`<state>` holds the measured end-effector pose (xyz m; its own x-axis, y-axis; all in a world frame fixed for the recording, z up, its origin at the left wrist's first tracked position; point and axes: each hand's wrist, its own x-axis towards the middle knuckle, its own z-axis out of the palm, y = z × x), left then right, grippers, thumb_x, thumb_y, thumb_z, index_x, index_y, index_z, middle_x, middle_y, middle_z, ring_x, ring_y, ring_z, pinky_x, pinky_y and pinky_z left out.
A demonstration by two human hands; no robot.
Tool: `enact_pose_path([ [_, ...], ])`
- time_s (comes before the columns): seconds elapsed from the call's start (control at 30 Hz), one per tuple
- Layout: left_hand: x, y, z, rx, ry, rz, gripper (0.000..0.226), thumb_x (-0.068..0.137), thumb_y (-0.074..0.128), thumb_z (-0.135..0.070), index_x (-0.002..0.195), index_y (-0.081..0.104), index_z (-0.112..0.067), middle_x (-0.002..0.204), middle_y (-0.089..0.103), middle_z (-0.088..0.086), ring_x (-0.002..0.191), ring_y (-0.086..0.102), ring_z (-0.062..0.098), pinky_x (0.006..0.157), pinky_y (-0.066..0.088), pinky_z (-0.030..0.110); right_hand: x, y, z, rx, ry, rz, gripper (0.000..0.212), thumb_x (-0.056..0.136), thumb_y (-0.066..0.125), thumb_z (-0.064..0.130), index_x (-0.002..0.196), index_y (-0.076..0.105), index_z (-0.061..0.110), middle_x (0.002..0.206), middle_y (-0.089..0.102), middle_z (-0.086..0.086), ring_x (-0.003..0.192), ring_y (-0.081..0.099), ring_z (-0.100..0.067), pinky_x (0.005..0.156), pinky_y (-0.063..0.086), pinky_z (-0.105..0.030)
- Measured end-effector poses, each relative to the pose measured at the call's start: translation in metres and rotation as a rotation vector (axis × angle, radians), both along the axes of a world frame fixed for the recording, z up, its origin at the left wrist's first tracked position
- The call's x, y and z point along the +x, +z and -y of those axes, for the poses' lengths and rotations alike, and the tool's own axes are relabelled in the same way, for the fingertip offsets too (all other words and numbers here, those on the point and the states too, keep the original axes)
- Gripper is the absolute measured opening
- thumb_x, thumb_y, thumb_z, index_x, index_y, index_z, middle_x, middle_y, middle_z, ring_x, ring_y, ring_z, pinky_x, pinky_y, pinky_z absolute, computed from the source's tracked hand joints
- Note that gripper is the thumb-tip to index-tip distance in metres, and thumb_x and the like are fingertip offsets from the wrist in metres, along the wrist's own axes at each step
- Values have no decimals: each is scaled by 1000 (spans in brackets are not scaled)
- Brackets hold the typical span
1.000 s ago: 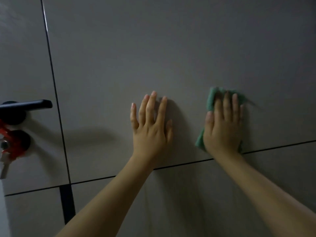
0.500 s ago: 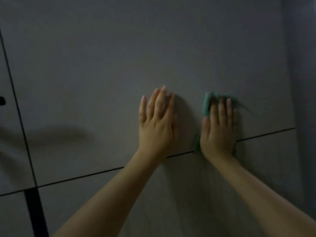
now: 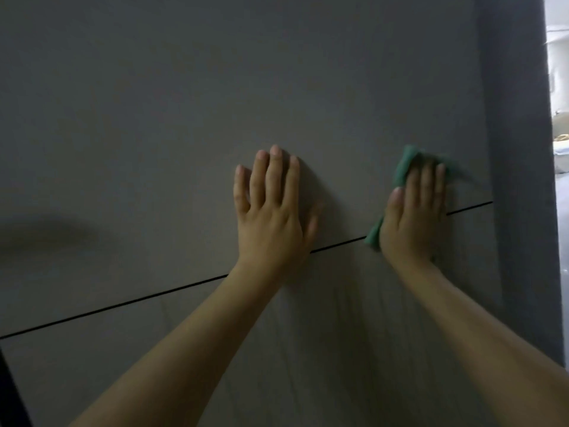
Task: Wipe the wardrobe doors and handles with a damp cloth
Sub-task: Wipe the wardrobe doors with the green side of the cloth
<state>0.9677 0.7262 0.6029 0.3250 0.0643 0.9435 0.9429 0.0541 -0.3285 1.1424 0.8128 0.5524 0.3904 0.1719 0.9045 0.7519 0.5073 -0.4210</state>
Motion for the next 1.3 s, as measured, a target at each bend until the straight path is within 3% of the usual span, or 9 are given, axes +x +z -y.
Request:
enact_pose_path([
  [0.17, 26, -6, -5, 16, 46, 92, 84, 84, 47, -59, 134, 45, 8, 143, 39, 32, 135, 28, 48, 111, 11, 60, 3, -45, 8, 146, 23, 489, 52, 101, 24, 29, 148, 22, 6, 152, 27, -12, 143, 20, -34, 118, 11, -48],
  [0.3, 29, -7, -13, 18, 76, 107, 95, 78, 52, -65, 135, 41, 10, 143, 35, 35, 135, 26, 50, 110, 13, 66, 59, -32, -28, 59, -32, 188, 54, 103, 22, 30, 140, 34, -7, 145, 34, -28, 138, 26, -41, 115, 19, -50],
  [0.43, 26, -7, -15, 9, 59, 98, 97, 78, 54, -66, 136, 38, 10, 144, 34, 35, 136, 20, 48, 110, 11, 66, 63, -28, -30, -81, 18, -57, 59, 98, 18, 31, 145, 27, -5, 153, 25, -21, 144, 16, -35, 119, 5, -39],
  [0.53, 25, -7, -16, 13, 57, 103, 97, 78, 55, -66, 136, 38, 10, 143, 34, 36, 136, 21, 48, 110, 11, 67, 28, -45, -16, 16, -37, 46, 54, 100, 25, 27, 138, 38, -9, 146, 36, -27, 138, 27, -43, 115, 18, -50],
  [0.67, 25, -8, -17, 17, 57, 102, 97, 79, 54, -67, 135, 39, 11, 143, 35, 36, 135, 25, 50, 110, 13, 67, 41, -59, -18, 96, -29, 362, 53, 101, 20, 30, 144, 30, 0, 149, 31, -19, 140, 23, -36, 117, 15, -46],
  [0.9, 26, -7, -15, 2, 52, 104, 96, 79, 55, -66, 135, 38, 11, 143, 34, 36, 135, 25, 51, 110, 11, 66, 82, -39, -41, -89, 51, -144, 58, 100, 17, 31, 146, 23, -3, 154, 23, -19, 144, 16, -36, 119, 11, -47],
  [1.0, 27, -7, -14, 9, 60, 106, 96, 79, 56, -65, 135, 39, 11, 143, 34, 36, 135, 25, 50, 110, 11, 66, 36, -61, -20, 7, -15, -3, 54, 103, 23, 28, 136, 38, -11, 144, 37, -29, 136, 29, -45, 113, 21, -53],
  [1.13, 26, -8, -12, 4, 61, 110, 96, 79, 54, -66, 134, 39, 11, 143, 35, 36, 135, 25, 49, 110, 13, 67, 28, -78, -7, 59, 22, 320, 52, 101, 21, 30, 146, 26, 6, 151, 27, -12, 143, 18, -30, 119, 9, -44],
  [1.3, 26, -7, -13, -11, 60, 105, 97, 78, 54, -67, 134, 40, 11, 143, 35, 36, 135, 25, 49, 110, 13, 66, 60, -56, -28, 0, -3, 122, 52, 101, 22, 29, 145, 25, 2, 151, 30, -18, 141, 21, -33, 118, 6, -38],
])
